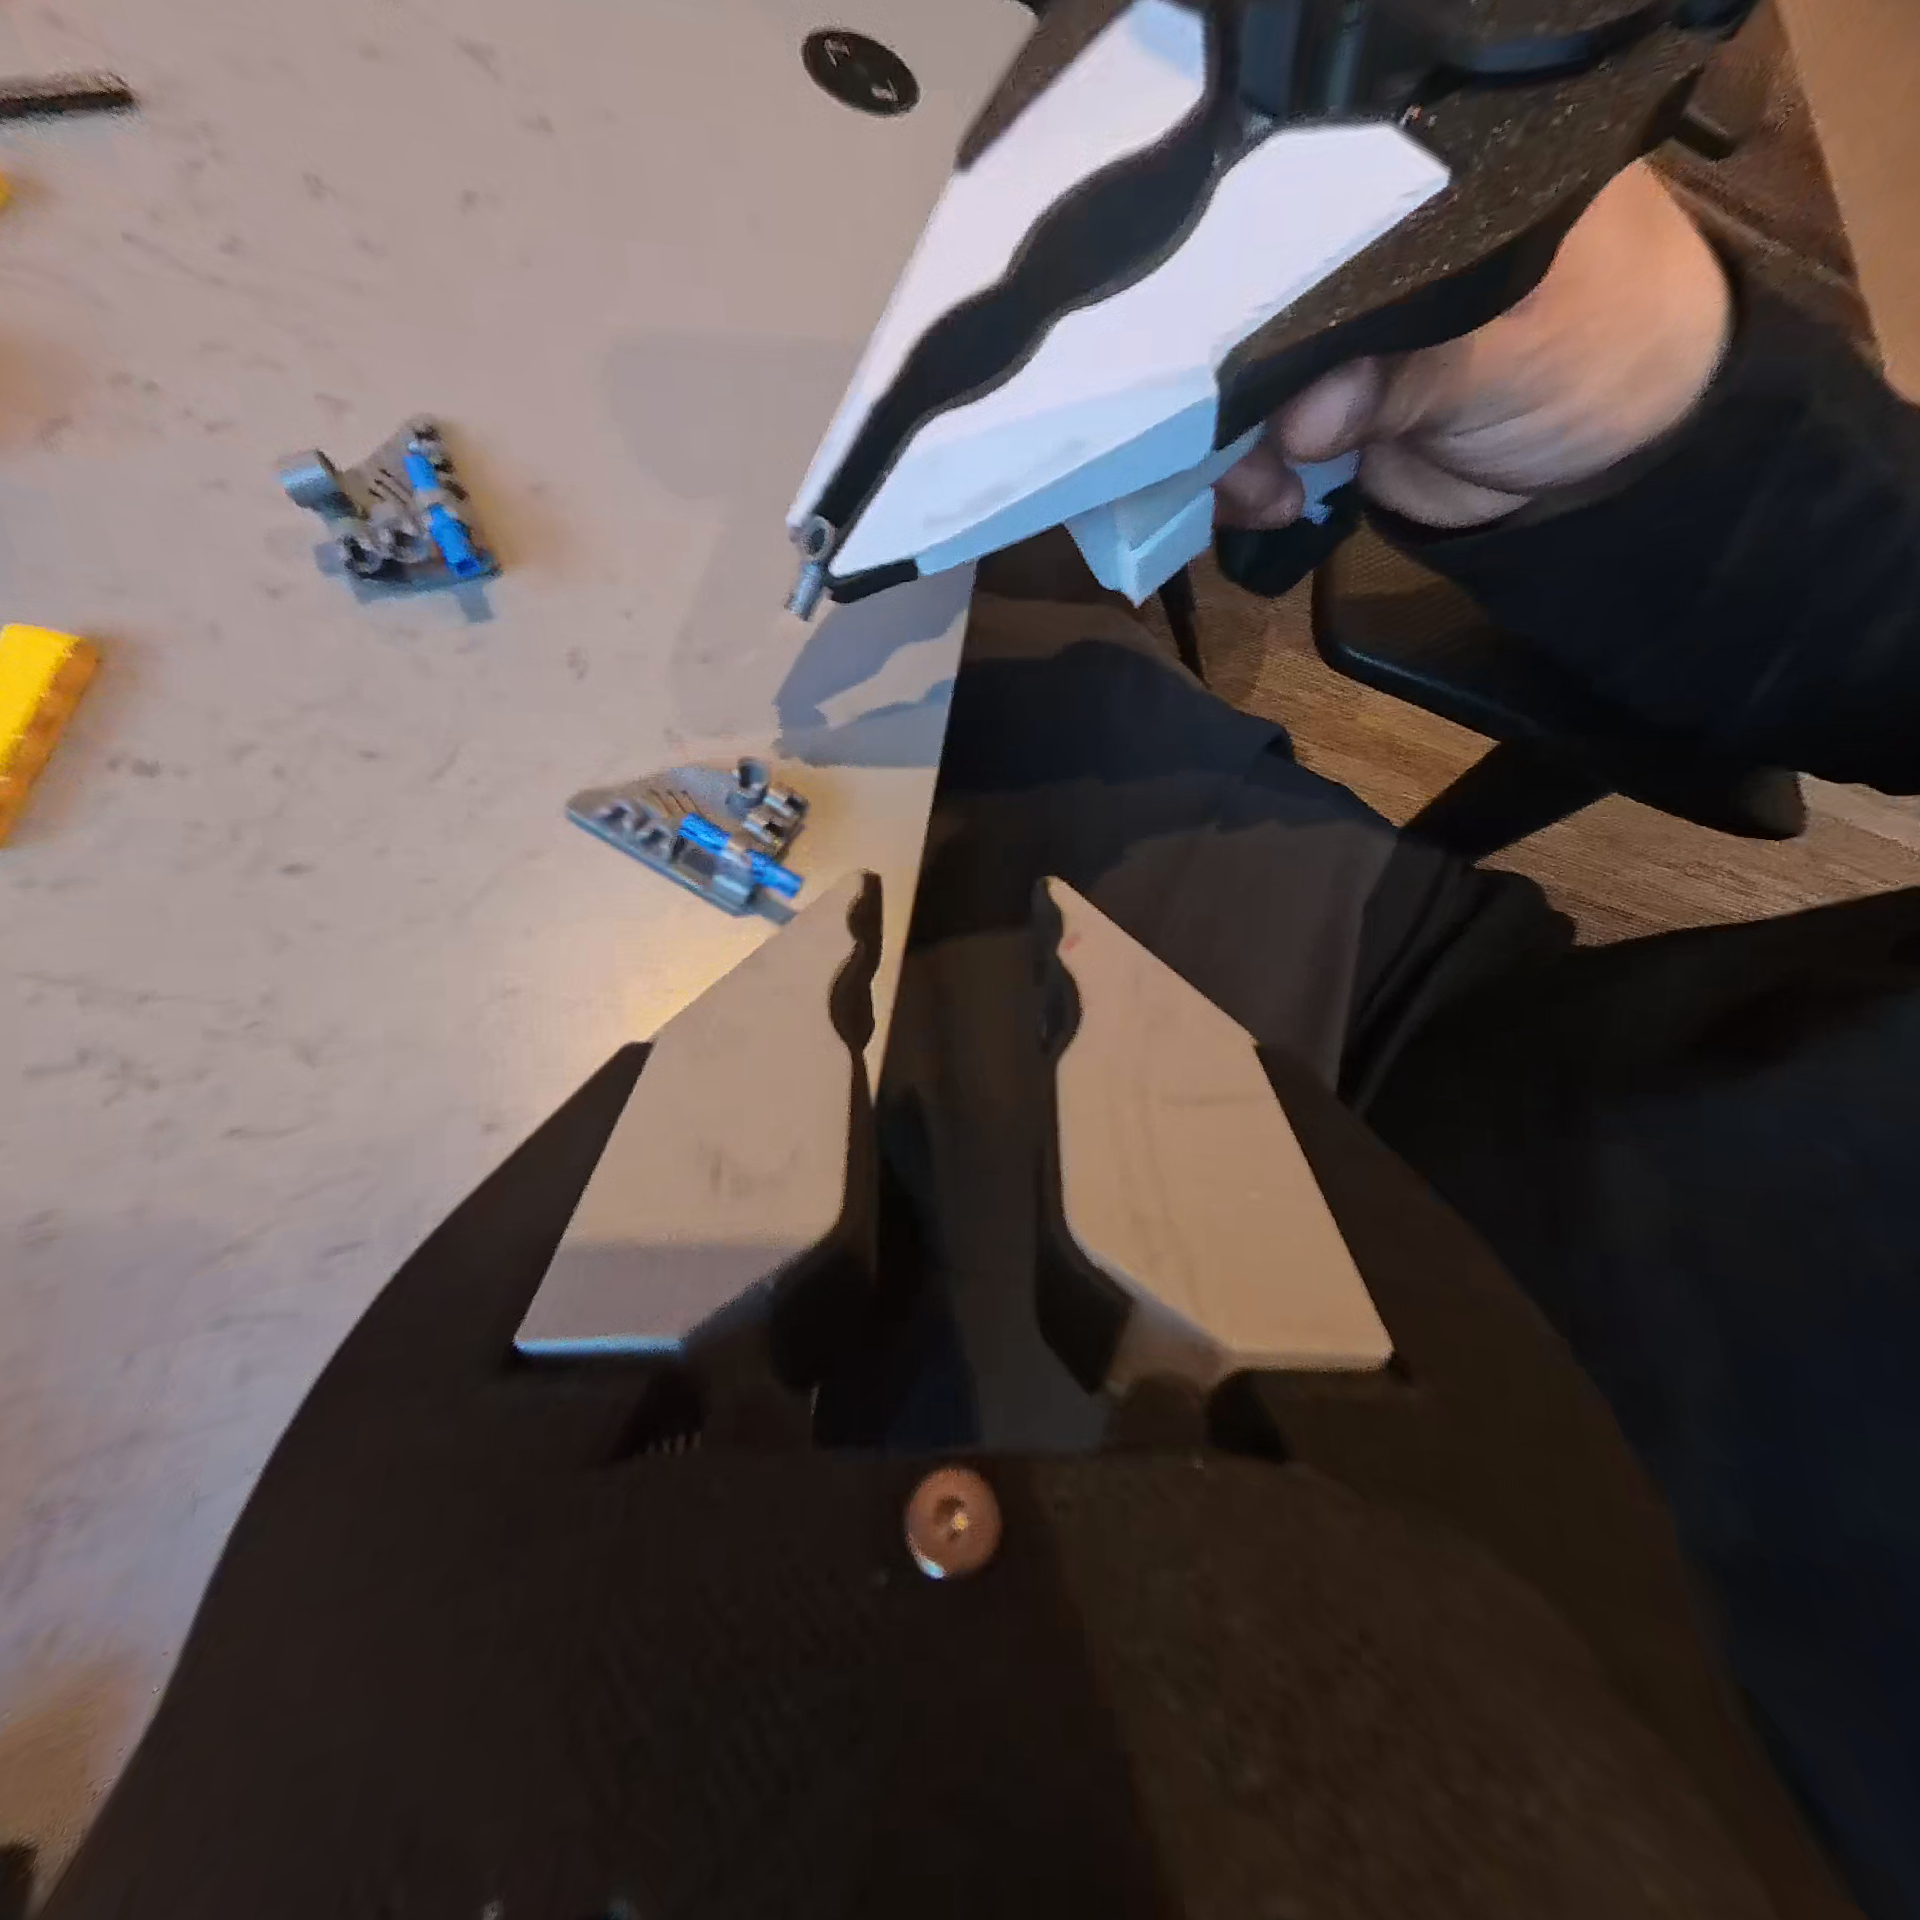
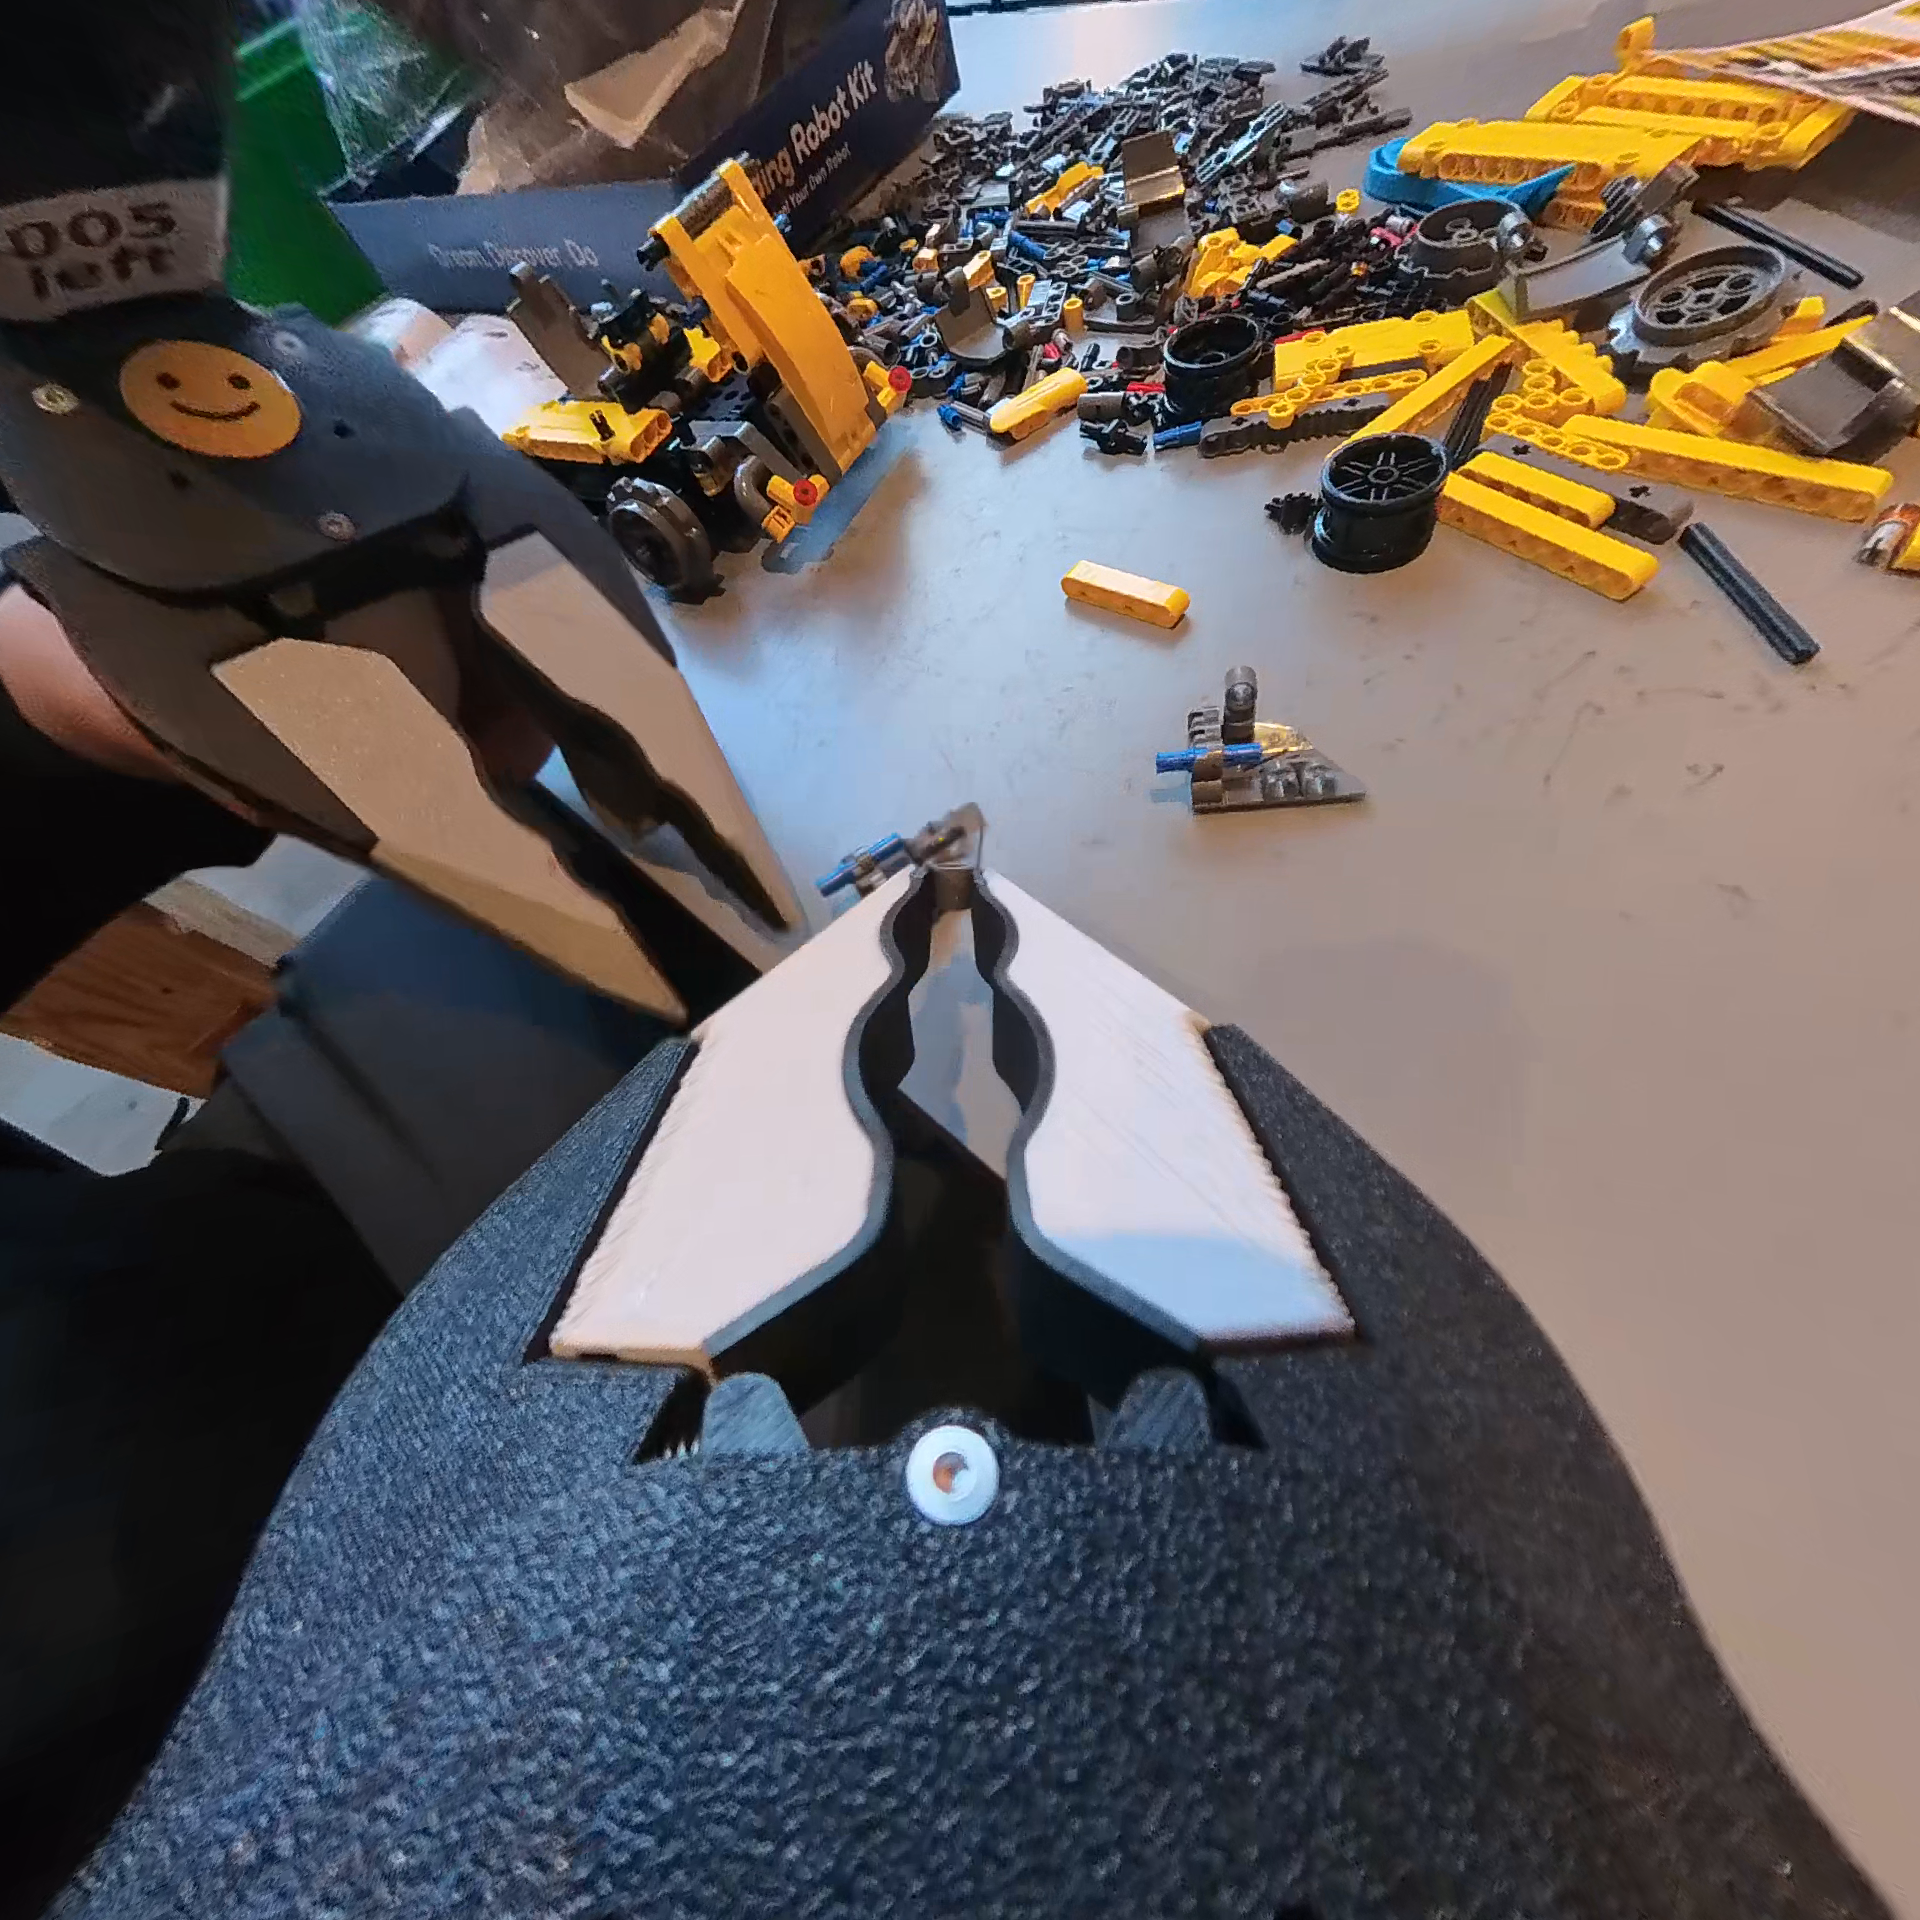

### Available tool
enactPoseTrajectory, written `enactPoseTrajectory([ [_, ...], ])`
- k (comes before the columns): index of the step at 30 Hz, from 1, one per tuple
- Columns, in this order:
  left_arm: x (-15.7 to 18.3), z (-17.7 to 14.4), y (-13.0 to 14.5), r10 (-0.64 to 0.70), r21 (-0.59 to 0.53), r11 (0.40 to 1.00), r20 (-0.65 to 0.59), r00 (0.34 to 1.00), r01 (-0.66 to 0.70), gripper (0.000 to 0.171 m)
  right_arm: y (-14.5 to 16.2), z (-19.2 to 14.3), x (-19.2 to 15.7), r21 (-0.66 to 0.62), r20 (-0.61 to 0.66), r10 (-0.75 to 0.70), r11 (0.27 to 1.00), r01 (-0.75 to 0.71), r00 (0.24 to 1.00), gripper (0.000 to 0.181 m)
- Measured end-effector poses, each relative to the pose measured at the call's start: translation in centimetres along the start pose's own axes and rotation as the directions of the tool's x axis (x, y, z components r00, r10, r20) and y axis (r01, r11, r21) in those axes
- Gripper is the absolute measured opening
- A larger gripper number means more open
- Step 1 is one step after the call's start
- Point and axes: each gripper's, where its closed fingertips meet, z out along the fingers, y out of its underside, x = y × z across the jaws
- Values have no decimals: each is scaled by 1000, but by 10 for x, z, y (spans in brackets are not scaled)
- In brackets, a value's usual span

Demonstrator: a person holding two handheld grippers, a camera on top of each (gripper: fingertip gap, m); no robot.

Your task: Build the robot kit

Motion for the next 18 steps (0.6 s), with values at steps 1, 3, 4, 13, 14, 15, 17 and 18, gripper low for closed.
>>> enactPoseTrajectory([
  [1, -6, -4, -1, 7, 5, 1000, 36, 999, -7, 26, 2, -1, 0, -2, 4, 4, 1000, -4, 1000, 7],
  [3, -20, -9, 1, 29, -9, 1000, 115, 993, -28, 27, 7, 0, 1, -15, 5, 6, 1000, -6, 1000, 7],
  [4, -25, -10, 3, 37, -14, 999, 144, 989, -35, 27, 10, 2, 1, -21, 8, 8, 1000, -8, 1000, 7],
  [13, -31, 2, -4, 4, 9, 1000, 205, 979, -6, 36, 13, 6, 2, -43, -1, -6, 999, 6, 1000, 7],
  [14, -32, 3, -6, -7, 15, 1000, 213, 977, 4, 38, 13, 7, 2, -47, 1, -4, 999, 4, 1000, 7],
  [15, -34, 4, -7, -14, 20, 1000, 222, 975, 10, 40, 14, 9, 1, -51, 6, -2, 999, 3, 1000, 7],
  [17, -36, 8, -8, -12, 13, 1000, 232, 973, 10, 36, 16, 13, -1, -59, 24, 3, 998, -2, 1000, 7],
  [18, -39, 9, -6, 8, -6, 1000, 251, 968, -6, 30, 16, 14, -3, -59, 40, 15, 998, -12, 999, 7],
])
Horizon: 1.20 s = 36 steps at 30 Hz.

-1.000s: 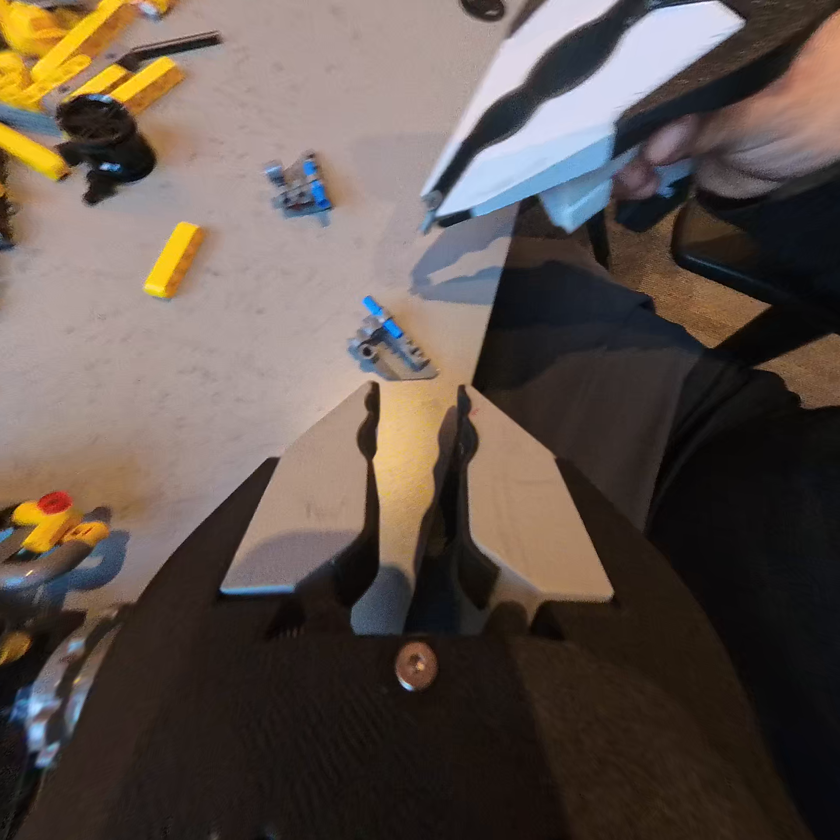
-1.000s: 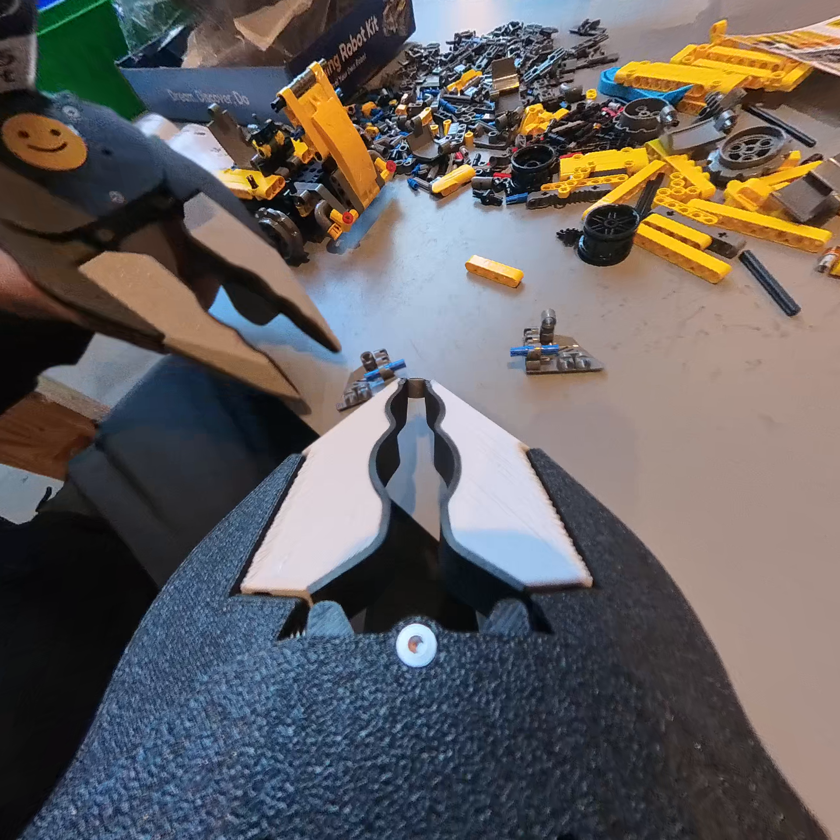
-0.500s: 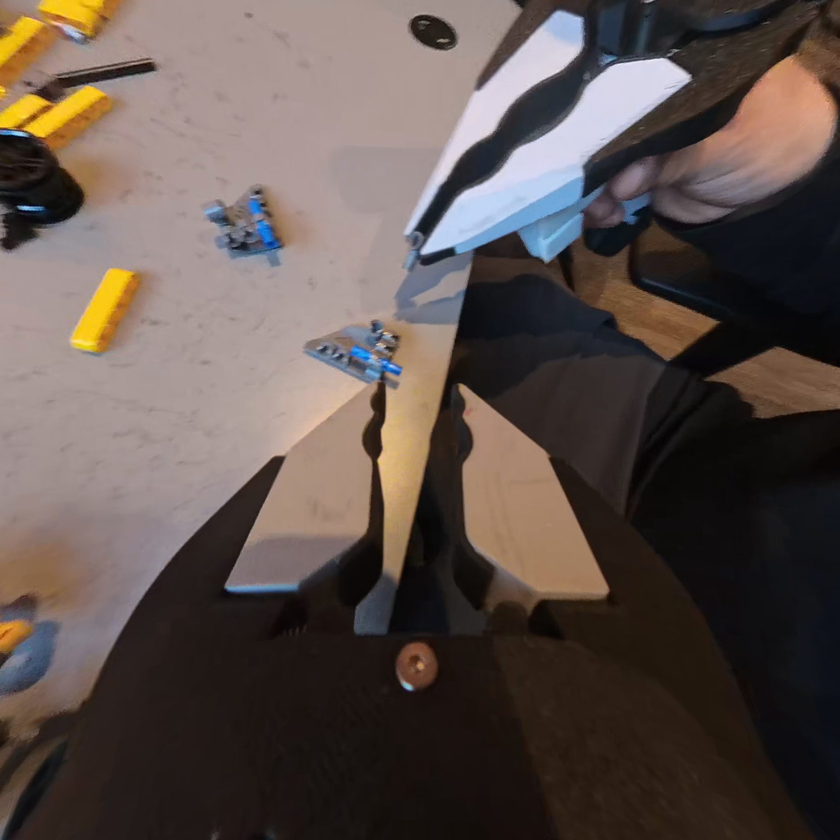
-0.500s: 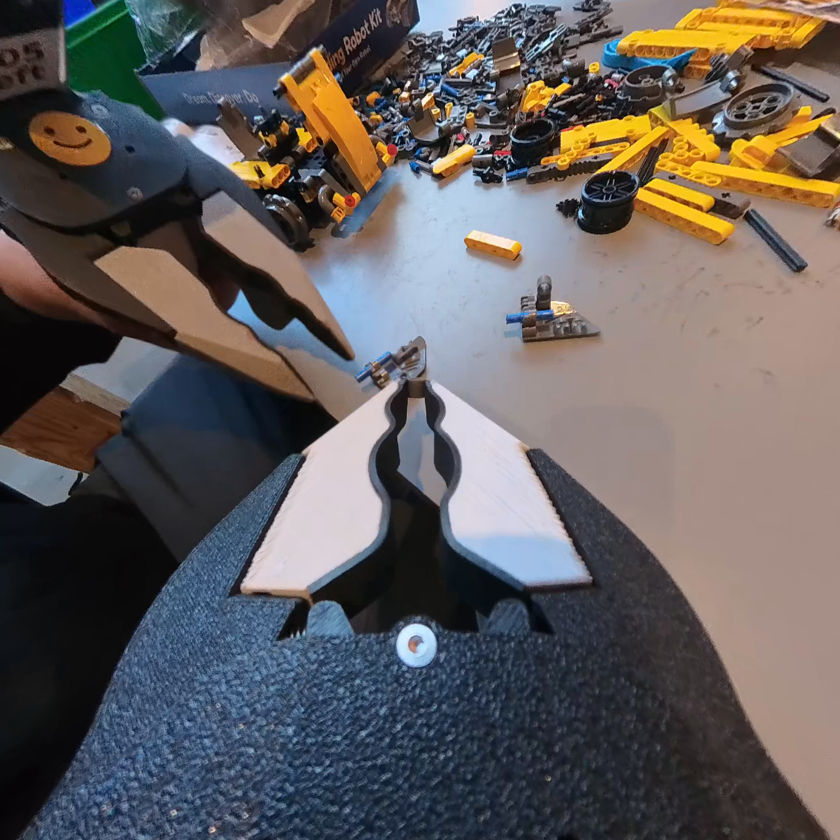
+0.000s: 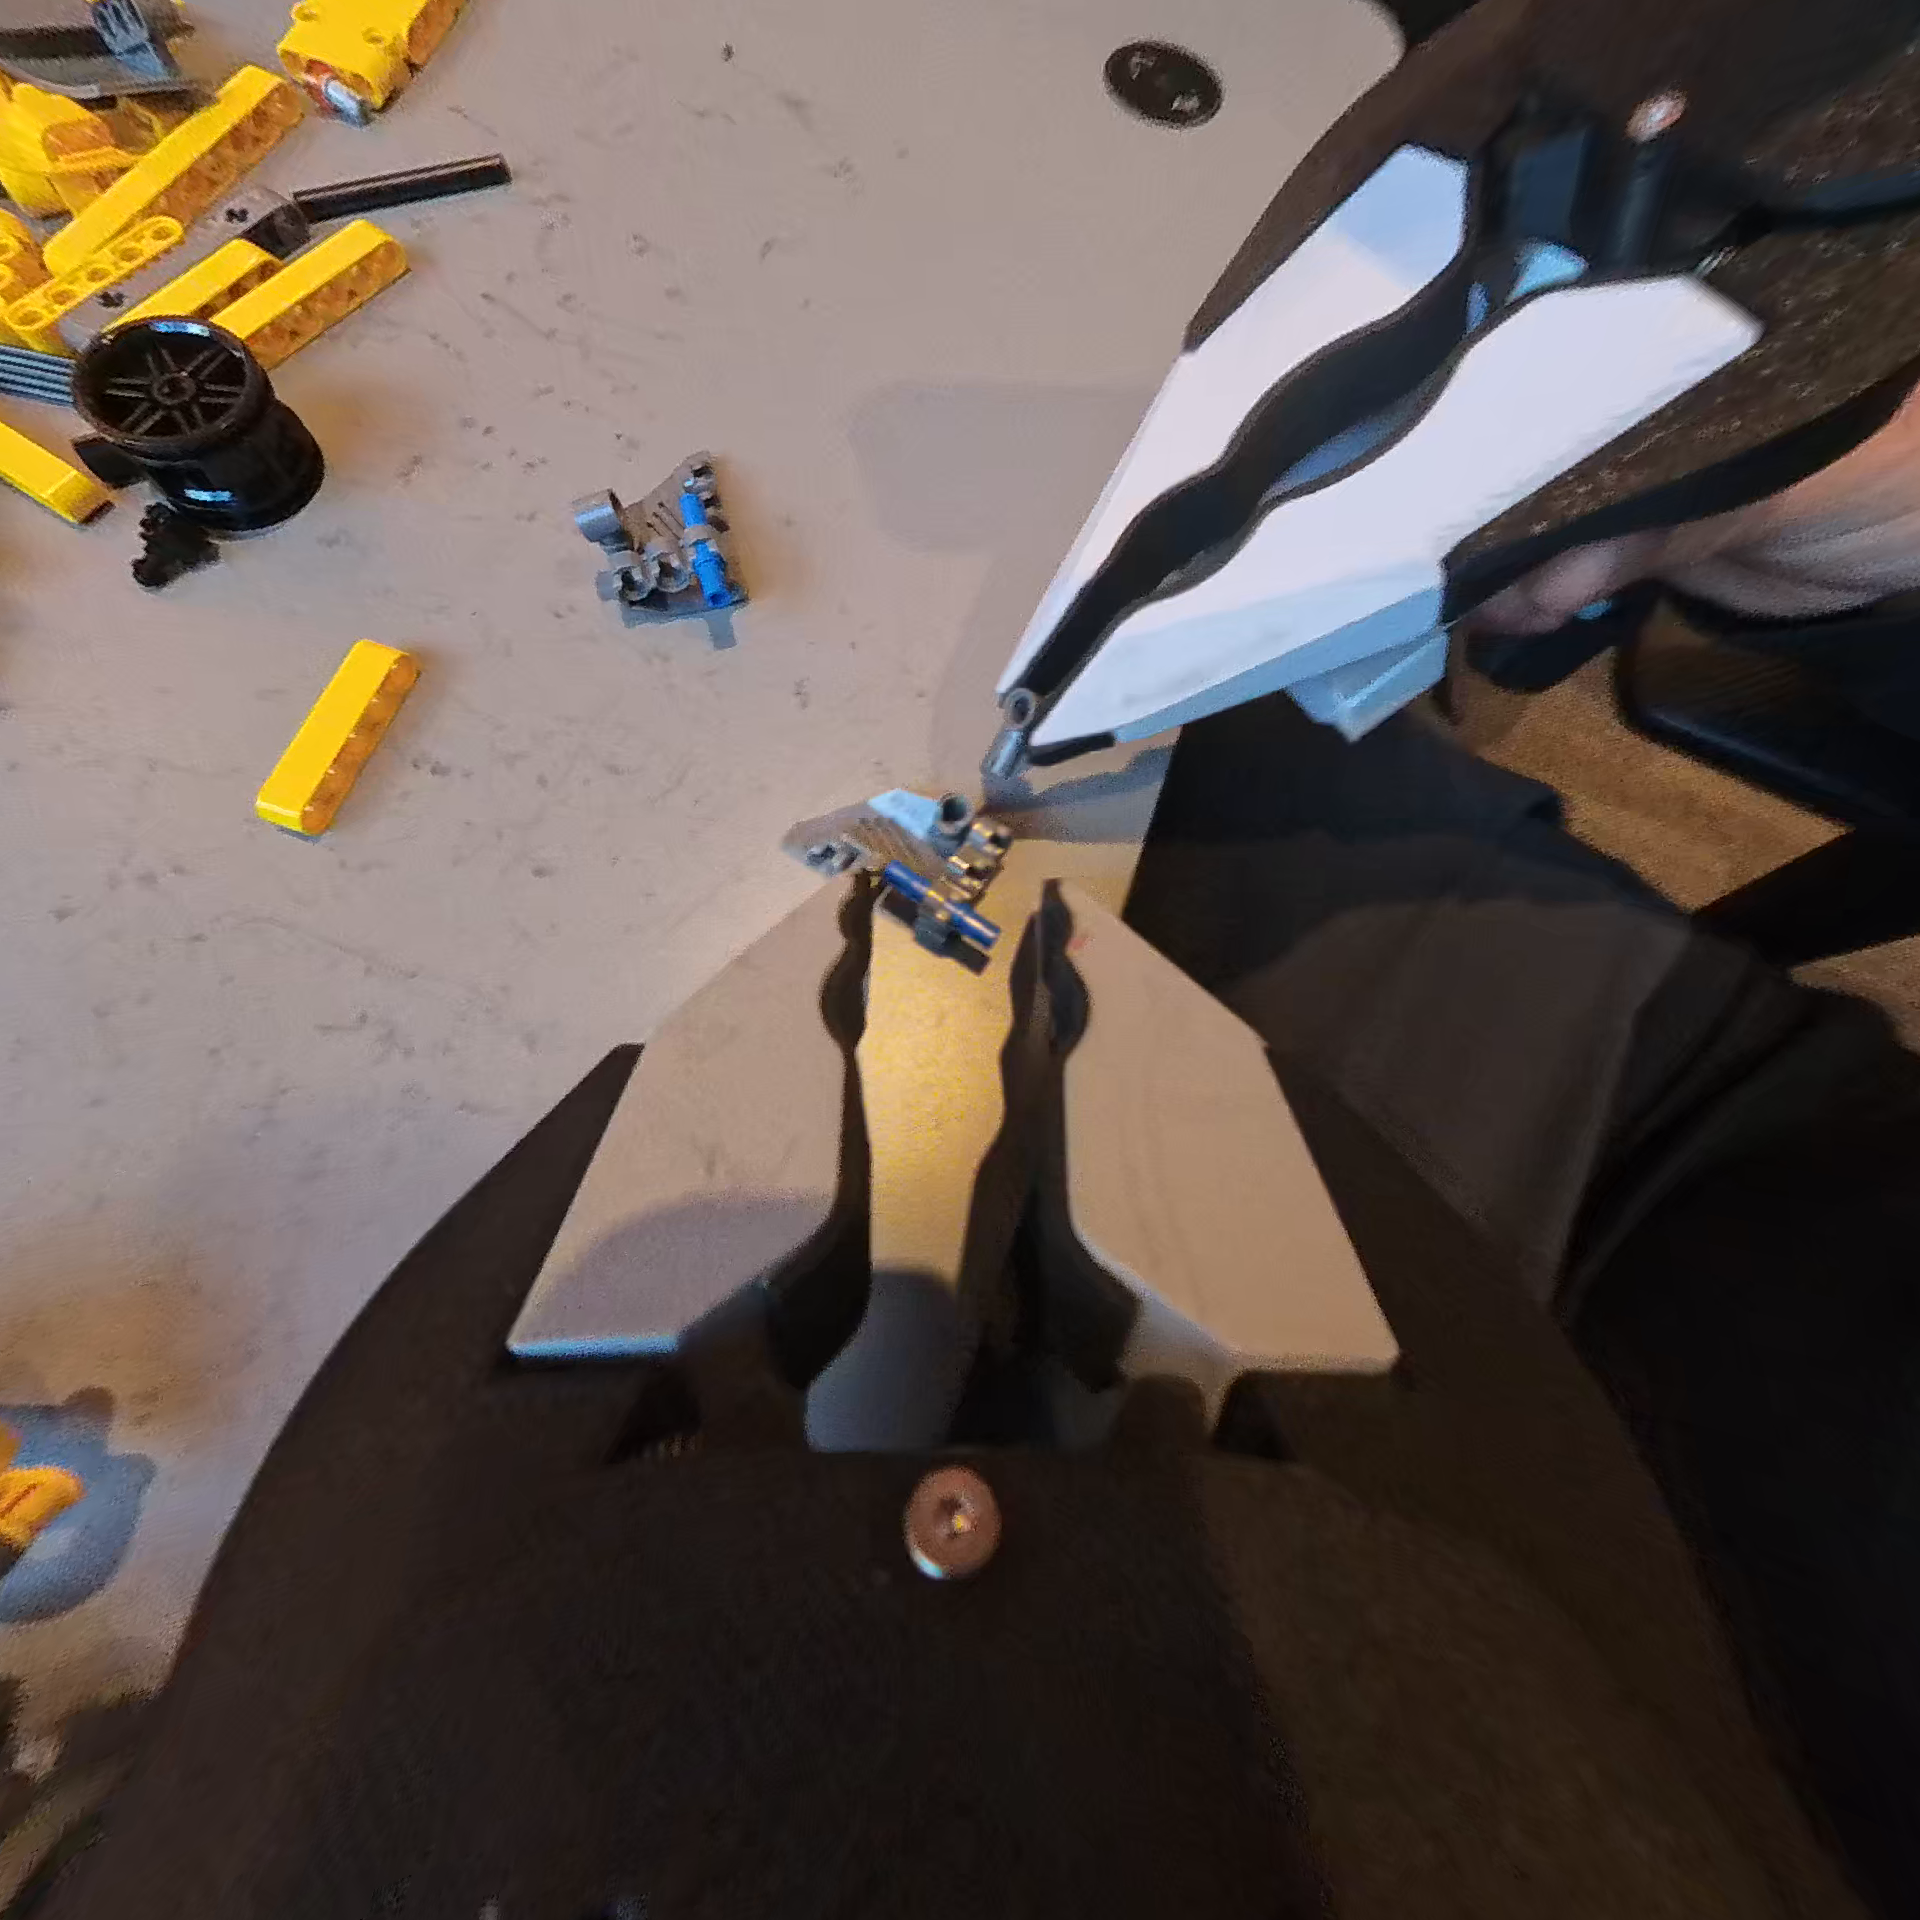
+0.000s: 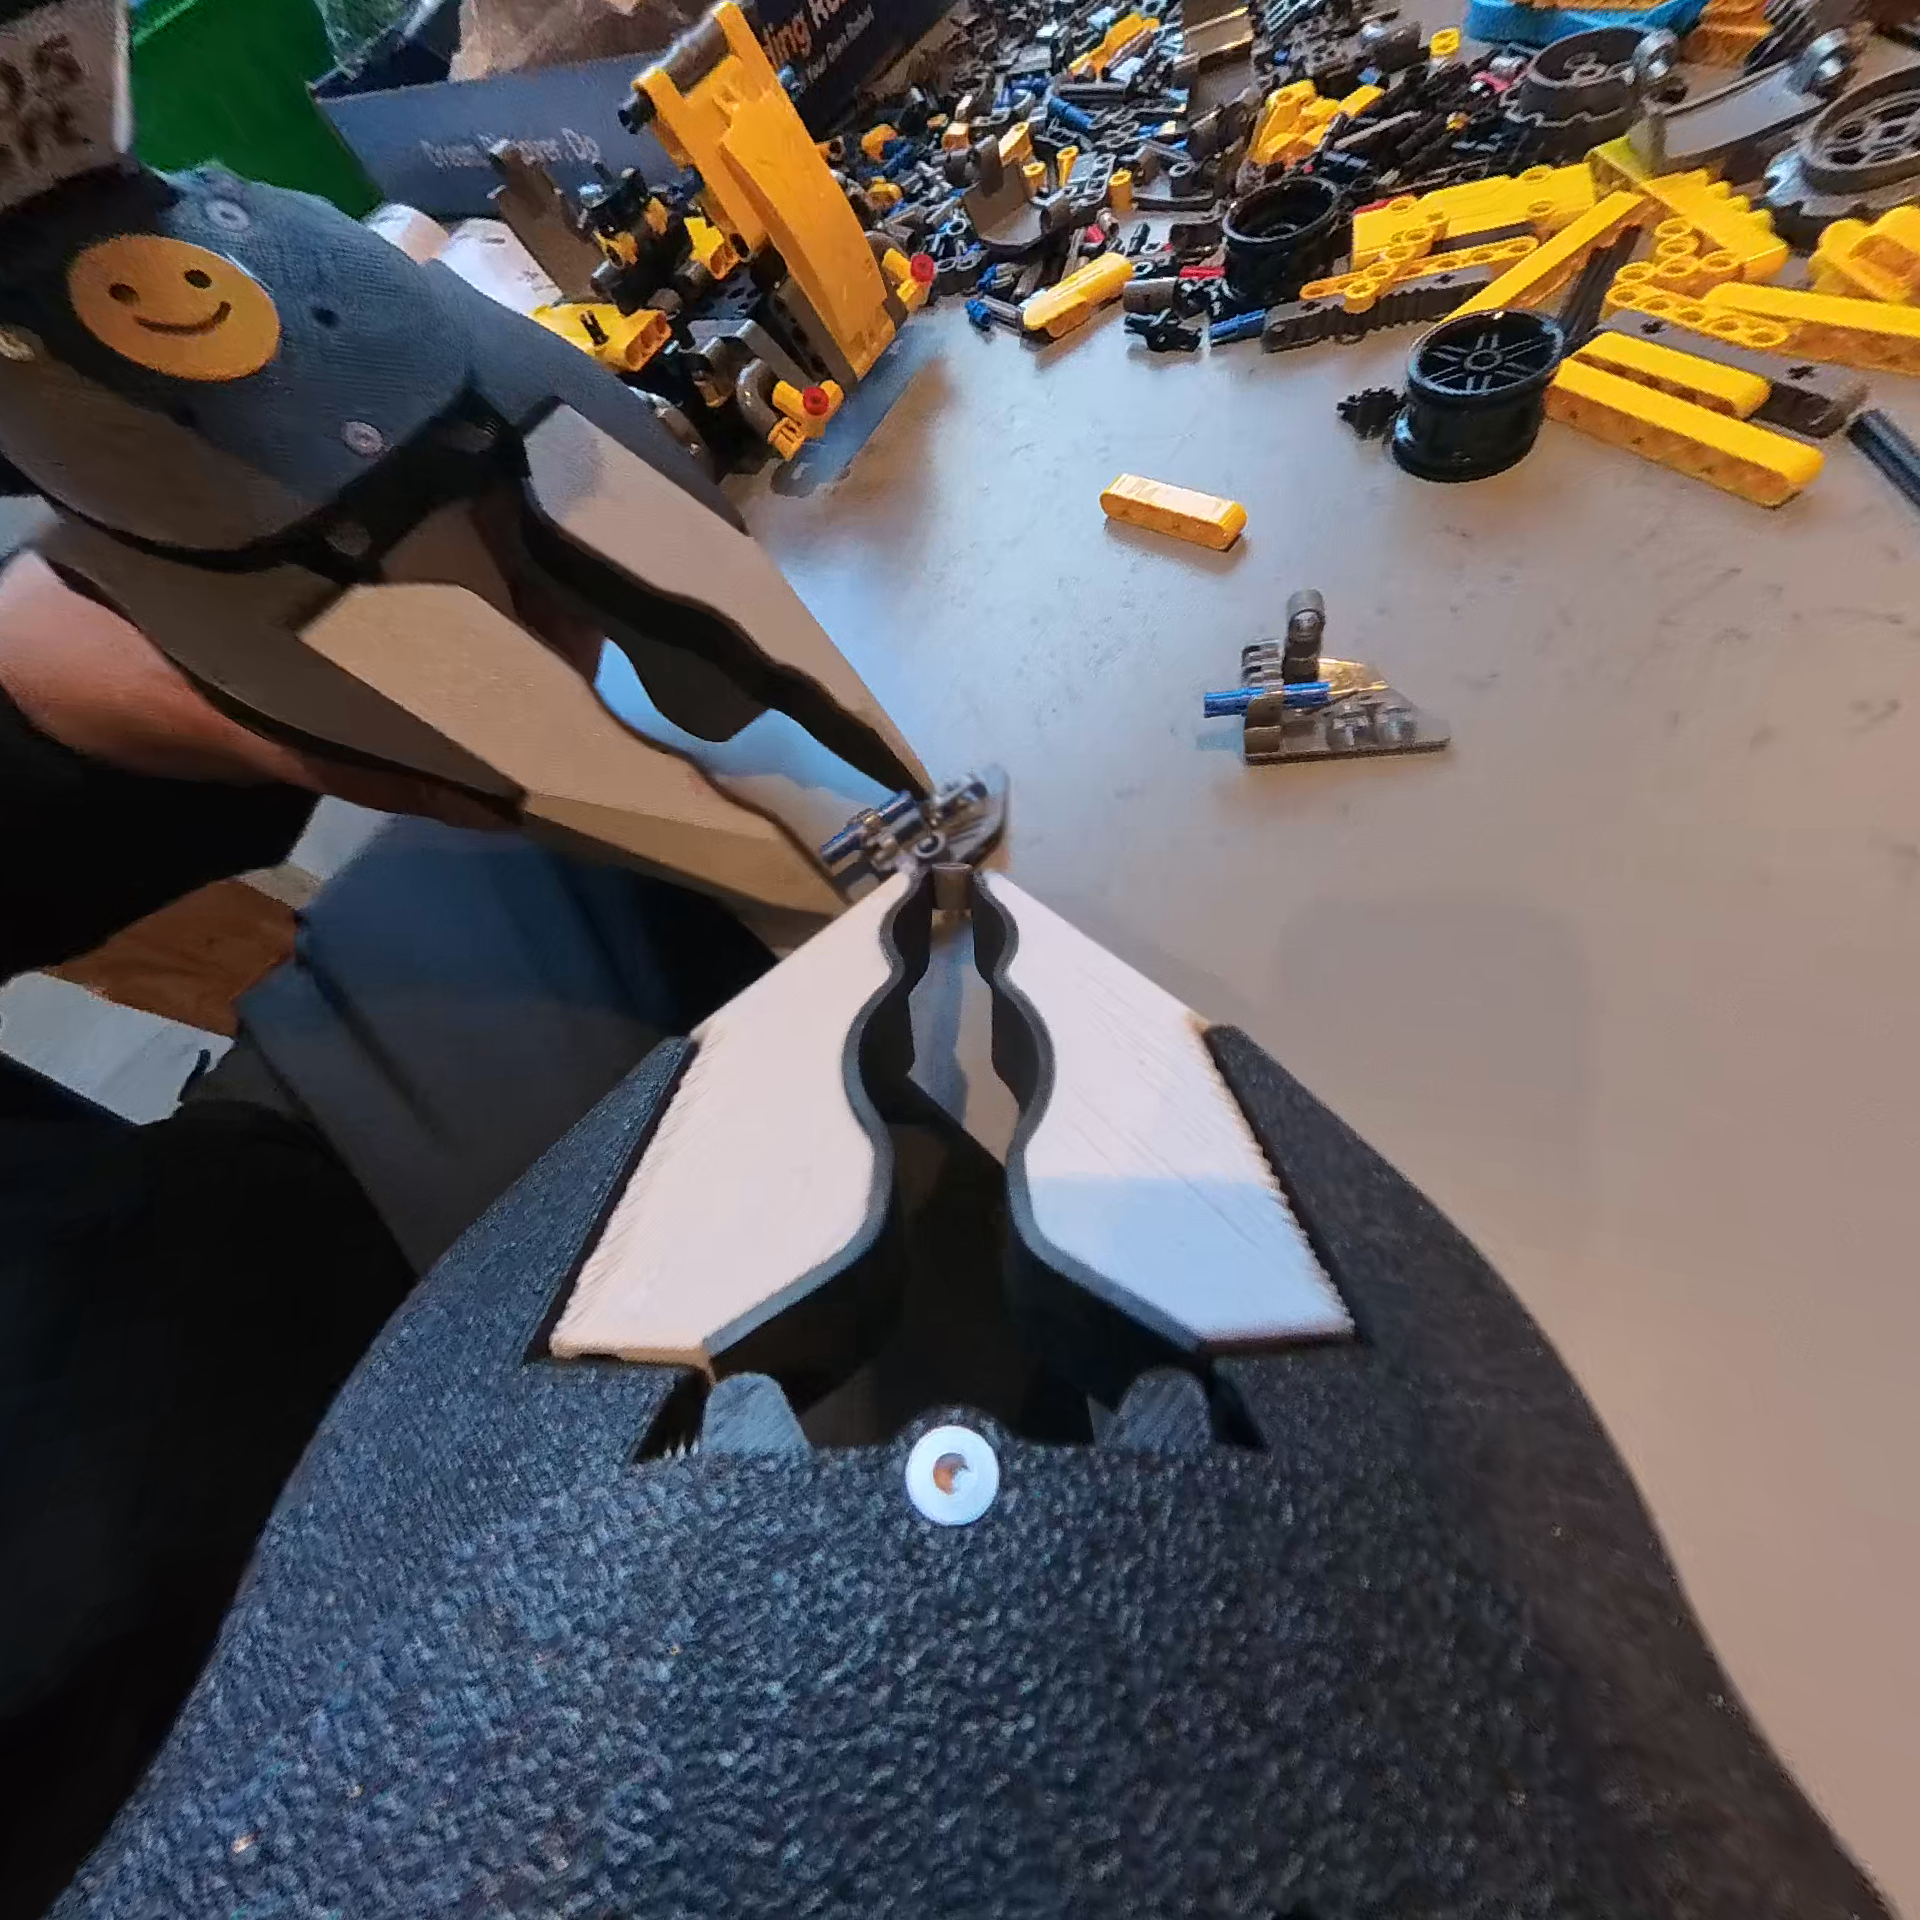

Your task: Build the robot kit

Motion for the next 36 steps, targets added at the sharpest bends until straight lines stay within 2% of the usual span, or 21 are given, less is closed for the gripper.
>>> enactPoseTrajectory([
  [3, -10, 2, 4, 71, -17, 997, 51, 996, -70, 14, 0, 2, -1, 12, 48, 59, 998, -60, 997, 7],
  [14, 1, -2, -3, 61, 5, 998, -12, 998, -61, 35, 4, 3, 3, 7, 14, 26, 1000, -26, 1000, 7],
  [18, -3, 7, 0, 97, -6, 995, 38, 995, -97, 32, 3, 3, 1, 5, 11, 5, 1000, -5, 1000, 7],
  [30, -3, 8, -1, 159, -17, 987, 61, 985, -158, 25, 1, 3, -2, -5, -2, -27, 1000, 27, 1000, 7],
  [36, -3, 8, -2, 258, -29, 966, 112, 960, -256, 23, 2, 3, -1, -33, -11, -38, 999, 37, 999, 7],
])
